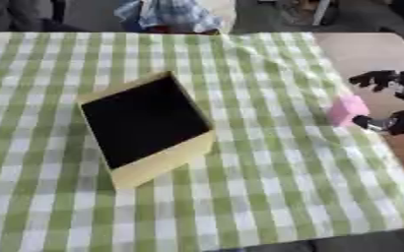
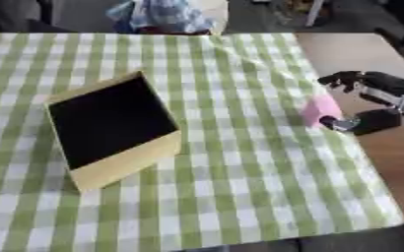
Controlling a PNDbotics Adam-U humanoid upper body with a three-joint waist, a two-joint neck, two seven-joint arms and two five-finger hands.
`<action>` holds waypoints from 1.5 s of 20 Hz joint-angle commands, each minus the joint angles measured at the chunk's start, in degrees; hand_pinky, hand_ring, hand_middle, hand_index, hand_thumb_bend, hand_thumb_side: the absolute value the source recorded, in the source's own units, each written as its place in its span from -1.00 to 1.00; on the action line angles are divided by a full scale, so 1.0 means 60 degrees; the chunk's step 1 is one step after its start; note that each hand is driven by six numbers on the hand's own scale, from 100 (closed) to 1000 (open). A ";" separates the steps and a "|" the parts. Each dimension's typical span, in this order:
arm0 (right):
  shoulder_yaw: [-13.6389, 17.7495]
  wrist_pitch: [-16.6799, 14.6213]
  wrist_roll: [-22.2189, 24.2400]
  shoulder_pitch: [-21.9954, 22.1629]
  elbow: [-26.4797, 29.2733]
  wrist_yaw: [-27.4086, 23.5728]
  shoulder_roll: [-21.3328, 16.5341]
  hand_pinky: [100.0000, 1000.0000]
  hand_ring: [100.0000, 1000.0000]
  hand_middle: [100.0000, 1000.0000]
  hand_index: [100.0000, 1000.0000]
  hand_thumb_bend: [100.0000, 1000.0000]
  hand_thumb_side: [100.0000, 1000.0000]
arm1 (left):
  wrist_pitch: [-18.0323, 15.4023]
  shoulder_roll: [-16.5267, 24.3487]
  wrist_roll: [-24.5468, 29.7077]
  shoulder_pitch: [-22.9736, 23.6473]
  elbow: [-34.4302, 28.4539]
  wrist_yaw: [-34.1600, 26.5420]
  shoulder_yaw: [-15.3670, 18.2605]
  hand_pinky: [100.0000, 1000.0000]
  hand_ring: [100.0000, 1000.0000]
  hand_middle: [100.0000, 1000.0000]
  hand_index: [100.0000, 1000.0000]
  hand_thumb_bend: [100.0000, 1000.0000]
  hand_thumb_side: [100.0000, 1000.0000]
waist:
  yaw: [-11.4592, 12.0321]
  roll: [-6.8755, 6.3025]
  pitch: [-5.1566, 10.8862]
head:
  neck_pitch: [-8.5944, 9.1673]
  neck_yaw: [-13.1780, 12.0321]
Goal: Pick up objects on the table and place them in the box.
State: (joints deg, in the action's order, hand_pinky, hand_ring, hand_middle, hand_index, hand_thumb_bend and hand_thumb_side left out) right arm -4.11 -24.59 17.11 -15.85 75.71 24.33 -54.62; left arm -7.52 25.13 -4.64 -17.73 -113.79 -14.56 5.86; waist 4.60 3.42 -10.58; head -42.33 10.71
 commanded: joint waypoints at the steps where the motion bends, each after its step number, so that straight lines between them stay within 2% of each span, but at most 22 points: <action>1: 0.0057 -0.0026 0.0025 -0.0196 -0.0193 0.0081 -0.0239 0.53 0.75 0.76 1.00 -0.54 0.21 | -0.0010 0.0227 0.0025 -0.0103 -0.0133 -0.0013 -0.0013 0.76 0.46 0.63 0.58 -0.62 0.72 | 0.0008 -0.0032 0.0157 | -0.0057 0.0030; 30: -0.0014 -0.0117 0.0024 -0.0310 -0.0774 0.0347 0.0065 0.52 0.73 0.73 1.00 -0.59 0.23 | -0.0007 0.0212 0.0101 -0.0107 -0.0133 -0.0077 -0.0005 0.76 0.47 0.63 0.58 -0.63 0.74 | -0.0015 -0.0114 0.0118 | -0.0065 0.0109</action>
State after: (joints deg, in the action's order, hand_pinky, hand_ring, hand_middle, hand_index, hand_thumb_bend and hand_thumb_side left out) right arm -4.98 -25.24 17.54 -17.09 71.03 26.10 -52.63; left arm -7.44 25.13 -4.20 -17.73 -113.79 -14.85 5.57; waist 4.61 2.84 -10.58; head -42.34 11.24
